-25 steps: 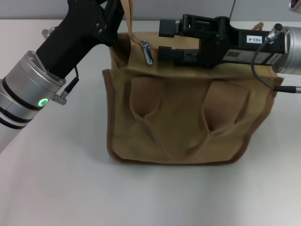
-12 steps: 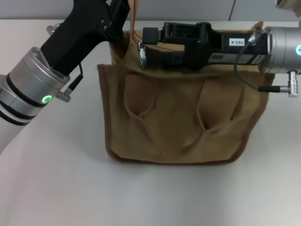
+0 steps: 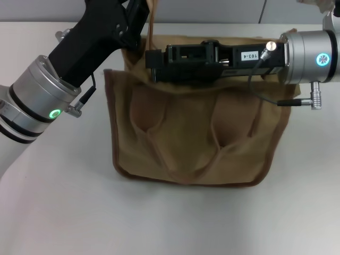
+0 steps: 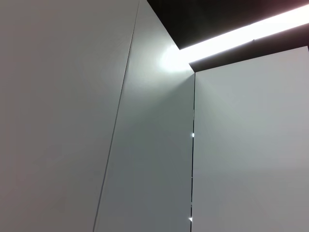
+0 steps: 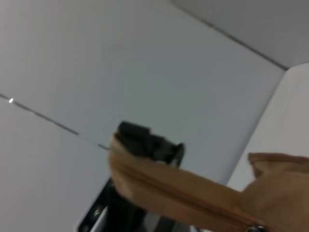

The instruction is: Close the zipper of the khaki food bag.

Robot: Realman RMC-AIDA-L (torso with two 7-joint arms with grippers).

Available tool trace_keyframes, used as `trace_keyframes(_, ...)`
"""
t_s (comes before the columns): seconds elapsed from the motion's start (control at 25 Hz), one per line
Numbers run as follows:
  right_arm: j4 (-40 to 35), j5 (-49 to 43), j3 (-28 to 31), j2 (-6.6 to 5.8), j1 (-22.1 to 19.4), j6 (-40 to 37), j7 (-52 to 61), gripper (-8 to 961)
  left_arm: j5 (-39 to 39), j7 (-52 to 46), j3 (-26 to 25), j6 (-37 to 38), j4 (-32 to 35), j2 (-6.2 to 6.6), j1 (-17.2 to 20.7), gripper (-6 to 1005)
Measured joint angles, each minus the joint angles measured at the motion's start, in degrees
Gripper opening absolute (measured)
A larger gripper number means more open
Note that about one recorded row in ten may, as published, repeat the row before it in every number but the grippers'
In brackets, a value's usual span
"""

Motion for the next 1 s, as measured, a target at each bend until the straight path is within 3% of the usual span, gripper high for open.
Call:
trace_keyframes(0.88, 0.2, -0.1, -0.1, 0.52, -1.0, 5.0, -0.2, 694, 0.0, 0.0, 0.1, 1.2, -0.7, 0.0, 0.6, 41)
trace_keyframes(1.0, 0.2, -0.2, -0.1, 0.52, -1.0, 5.0, -0.8, 515, 0.0, 0.0, 0.1, 1.2, -0.7, 0.0, 0.7, 41)
